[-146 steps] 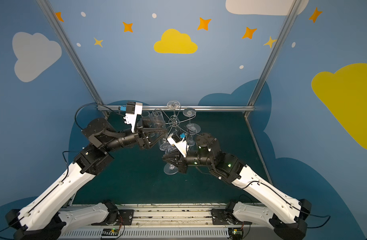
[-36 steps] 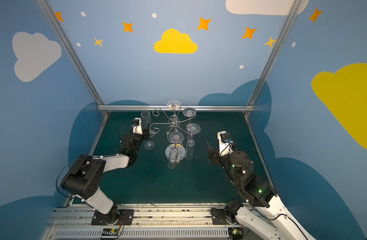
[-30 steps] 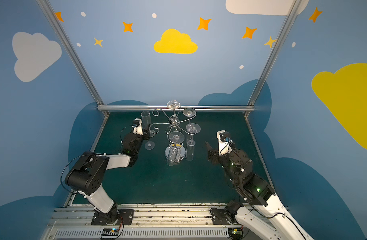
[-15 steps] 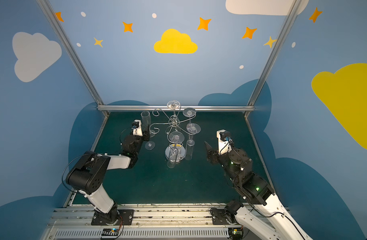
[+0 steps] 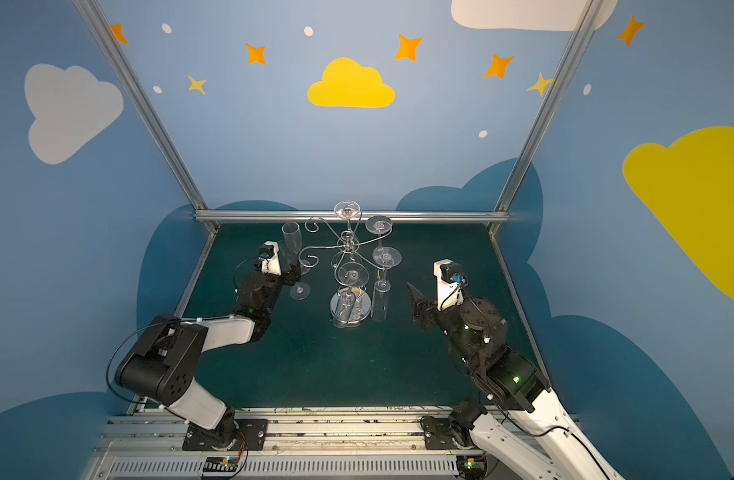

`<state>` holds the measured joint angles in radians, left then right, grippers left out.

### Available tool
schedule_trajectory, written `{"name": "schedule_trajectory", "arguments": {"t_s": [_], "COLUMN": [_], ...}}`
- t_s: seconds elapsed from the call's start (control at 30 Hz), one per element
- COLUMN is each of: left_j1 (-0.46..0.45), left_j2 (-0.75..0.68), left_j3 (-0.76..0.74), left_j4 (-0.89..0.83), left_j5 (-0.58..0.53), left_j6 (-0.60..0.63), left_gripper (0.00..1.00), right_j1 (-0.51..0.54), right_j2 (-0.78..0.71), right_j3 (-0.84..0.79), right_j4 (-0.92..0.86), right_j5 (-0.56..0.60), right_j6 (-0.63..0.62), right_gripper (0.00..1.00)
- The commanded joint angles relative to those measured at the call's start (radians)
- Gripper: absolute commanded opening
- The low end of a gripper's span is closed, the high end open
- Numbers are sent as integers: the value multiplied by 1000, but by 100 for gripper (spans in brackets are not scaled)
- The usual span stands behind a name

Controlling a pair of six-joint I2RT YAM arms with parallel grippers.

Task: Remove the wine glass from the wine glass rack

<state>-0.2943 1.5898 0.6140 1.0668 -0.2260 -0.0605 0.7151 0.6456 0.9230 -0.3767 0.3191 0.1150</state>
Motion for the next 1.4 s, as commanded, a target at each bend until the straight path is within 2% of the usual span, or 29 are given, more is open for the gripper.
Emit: {"name": "schedule_trajectory", "arguments": {"t_s": [0.0,0.2,0.5,0.63,0.77,0.87,1.0,1.07,1.17,1.37], "left_j1": [1,0,2,3,3,4,3,3,3,4], "left_j2": [-73,-251,-615,-757,-849,-903,-961,-989,-1038,-1096], "left_j3": [-8,-38,-41,-56,-59,-62,-44,-35,-43,-83], "left_j4": [-100,-257,-715,-847,-934,-990,-1086,-1133,-1160,-1141], "left_j5": [20,14,-1,61,71,57,123,137,141,135], "left_j6": [-25,-56,-138,-202,-283,-342,-383,-395,-409,-438], "left_gripper": [86,90,94,95,96,97,98,98,98,98], "right_j1": [-4,-5,-6,-9,-23,-32,-40,-43,-45,-46], "right_j2": [-2,31,84,102,122,156,214,241,253,224], "right_j3": [-1,53,147,179,190,214,266,287,291,196], "right_j4": [41,18,-82,-120,-95,-86,-116,-133,-116,55], "right_j5": [-22,-73,-147,-157,-189,-256,-347,-404,-470,-549], "right_j6": [-5,2,37,54,108,149,202,248,389,664], "right_gripper": [77,77,77,77,77,77,76,76,76,76]}}
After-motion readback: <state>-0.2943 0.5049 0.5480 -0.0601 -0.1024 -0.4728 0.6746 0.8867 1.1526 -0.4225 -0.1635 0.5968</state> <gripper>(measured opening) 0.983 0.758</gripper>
